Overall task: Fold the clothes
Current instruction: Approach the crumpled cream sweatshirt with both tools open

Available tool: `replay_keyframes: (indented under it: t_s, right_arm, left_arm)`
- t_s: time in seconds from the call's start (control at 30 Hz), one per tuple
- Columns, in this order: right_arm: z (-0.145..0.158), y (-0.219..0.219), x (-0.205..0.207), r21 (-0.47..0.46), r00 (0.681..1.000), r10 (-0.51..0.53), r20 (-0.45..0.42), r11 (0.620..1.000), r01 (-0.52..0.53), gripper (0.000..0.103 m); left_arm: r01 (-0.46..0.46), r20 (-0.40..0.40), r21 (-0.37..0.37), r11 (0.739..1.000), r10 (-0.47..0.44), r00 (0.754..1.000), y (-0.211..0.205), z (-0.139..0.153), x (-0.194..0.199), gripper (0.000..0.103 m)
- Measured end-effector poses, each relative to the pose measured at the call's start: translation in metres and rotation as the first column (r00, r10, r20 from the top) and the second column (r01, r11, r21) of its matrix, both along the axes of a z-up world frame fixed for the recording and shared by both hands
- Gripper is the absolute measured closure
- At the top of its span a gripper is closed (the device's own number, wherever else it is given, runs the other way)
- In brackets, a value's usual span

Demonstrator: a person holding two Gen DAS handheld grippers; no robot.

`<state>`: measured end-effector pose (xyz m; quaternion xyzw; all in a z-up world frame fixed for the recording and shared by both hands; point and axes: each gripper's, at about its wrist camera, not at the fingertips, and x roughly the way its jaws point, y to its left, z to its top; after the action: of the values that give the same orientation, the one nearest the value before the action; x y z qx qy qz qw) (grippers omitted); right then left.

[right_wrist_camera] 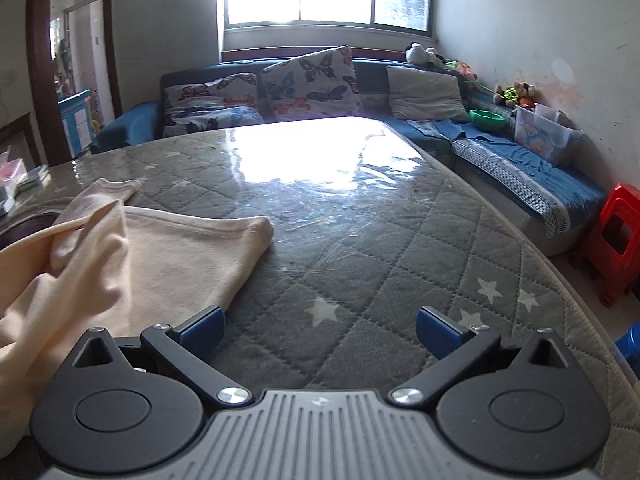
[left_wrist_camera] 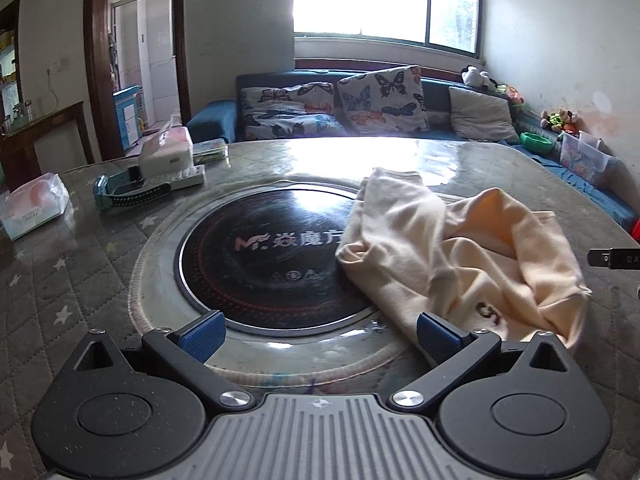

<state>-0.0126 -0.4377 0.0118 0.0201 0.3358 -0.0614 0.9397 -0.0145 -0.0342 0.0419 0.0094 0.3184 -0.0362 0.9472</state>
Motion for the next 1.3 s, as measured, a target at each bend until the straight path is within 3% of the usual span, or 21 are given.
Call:
replay_keyframes:
  t_s: [0.53,0.9,1.3]
  right_arm:
    - [0.021,0.034,-0.054,-0.011,0.992,0.126,0.032,0.992,-0.125,0.004]
    - [0.013,0.059,-0.083,0.004,0.982,0.187,0.009,0.982,-0.187,0.006]
    - [0.008,0.065,-0.099,0.032,0.976,0.216,0.007,0.976,-0.217,0.01]
  left_arm:
    - [0.052,-0.027,-0.014,0.999,-0.052,0.998,-0.029,0.007,-0.011,0.0]
    - [0.041,-0.072,-0.021,0.999,-0.042,0.996,-0.032,0.005,-0.026,0.0]
    - [0.063,-0.085,0.023,0.998,-0.061,0.995,-0.044,0.0,-0.043,0.0]
